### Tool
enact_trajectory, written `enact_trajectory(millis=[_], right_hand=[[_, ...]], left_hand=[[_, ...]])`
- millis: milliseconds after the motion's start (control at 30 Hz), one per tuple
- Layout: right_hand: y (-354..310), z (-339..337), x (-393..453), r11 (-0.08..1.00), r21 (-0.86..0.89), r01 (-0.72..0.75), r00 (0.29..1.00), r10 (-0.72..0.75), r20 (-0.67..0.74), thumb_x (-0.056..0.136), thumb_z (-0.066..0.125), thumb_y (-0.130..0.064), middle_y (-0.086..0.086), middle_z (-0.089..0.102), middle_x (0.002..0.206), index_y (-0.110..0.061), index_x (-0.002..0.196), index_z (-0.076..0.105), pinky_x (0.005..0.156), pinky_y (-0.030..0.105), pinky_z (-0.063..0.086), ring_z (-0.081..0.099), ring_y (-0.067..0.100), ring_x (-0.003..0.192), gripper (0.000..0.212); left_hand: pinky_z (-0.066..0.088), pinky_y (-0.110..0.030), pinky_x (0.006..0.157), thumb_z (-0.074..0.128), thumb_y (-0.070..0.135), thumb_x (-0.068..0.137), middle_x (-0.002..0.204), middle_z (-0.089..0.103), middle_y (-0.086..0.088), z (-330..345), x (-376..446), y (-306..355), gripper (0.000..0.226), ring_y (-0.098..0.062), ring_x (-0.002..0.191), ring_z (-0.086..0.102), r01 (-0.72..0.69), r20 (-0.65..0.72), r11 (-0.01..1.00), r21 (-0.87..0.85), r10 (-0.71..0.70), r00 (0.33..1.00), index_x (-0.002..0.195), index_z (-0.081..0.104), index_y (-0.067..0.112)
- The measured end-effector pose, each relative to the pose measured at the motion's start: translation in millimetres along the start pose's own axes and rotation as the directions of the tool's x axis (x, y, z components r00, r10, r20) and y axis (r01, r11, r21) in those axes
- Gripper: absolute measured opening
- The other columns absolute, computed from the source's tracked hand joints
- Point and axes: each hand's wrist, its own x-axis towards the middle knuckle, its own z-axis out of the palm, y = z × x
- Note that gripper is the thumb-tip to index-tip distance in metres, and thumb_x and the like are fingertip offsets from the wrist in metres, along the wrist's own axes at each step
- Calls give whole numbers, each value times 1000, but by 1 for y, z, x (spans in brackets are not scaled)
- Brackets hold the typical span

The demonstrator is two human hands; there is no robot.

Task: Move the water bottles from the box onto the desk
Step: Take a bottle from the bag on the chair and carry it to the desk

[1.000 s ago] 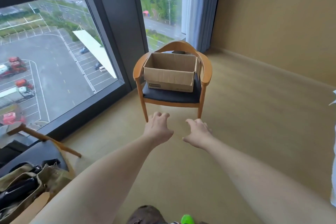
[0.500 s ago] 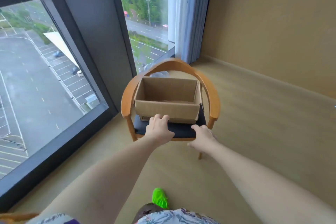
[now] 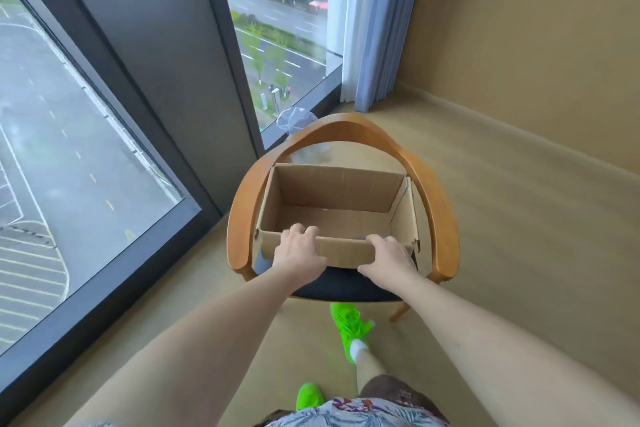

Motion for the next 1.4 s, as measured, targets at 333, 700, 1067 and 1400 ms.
enact_trajectory(millis=[333,700,1067,1400], right_hand=[[-1,-11,149,999,-30,10,974,-3,228,90,66,-32,6,51,141,-27,151,42,100,41,48,49,29,129,66],[20,50,236,983,-158,95,897,-16,442,83,66,-20,12,55,129,-17,127,56,96,42,46,51,37,126,45],[44,111,285,892,-388,232,876,-19,482,88,59,-10,17,46,134,-22,136,46,115,64,22,42,41,129,51],[61,130,307,900,-364,239,873,-35,486,74,72,-17,14,51,127,-20,124,49,92,48,41,46,38,119,55]], left_hand=[[50,-39,103,68,31,95,155,40,-2,11,127,-5,58,-25,140,38,193,70,981,23,-194,979,149,45,29],[42,-45,109,66,30,91,146,44,-14,77,214,10,57,-35,137,39,180,361,982,49,-186,914,145,50,17],[41,-41,109,68,25,90,143,49,-19,136,251,-36,59,-40,132,46,299,460,953,55,-290,839,146,52,13],[44,-39,102,66,21,89,135,55,-19,163,262,-50,49,-40,125,52,357,449,934,1,-319,835,137,56,11]])
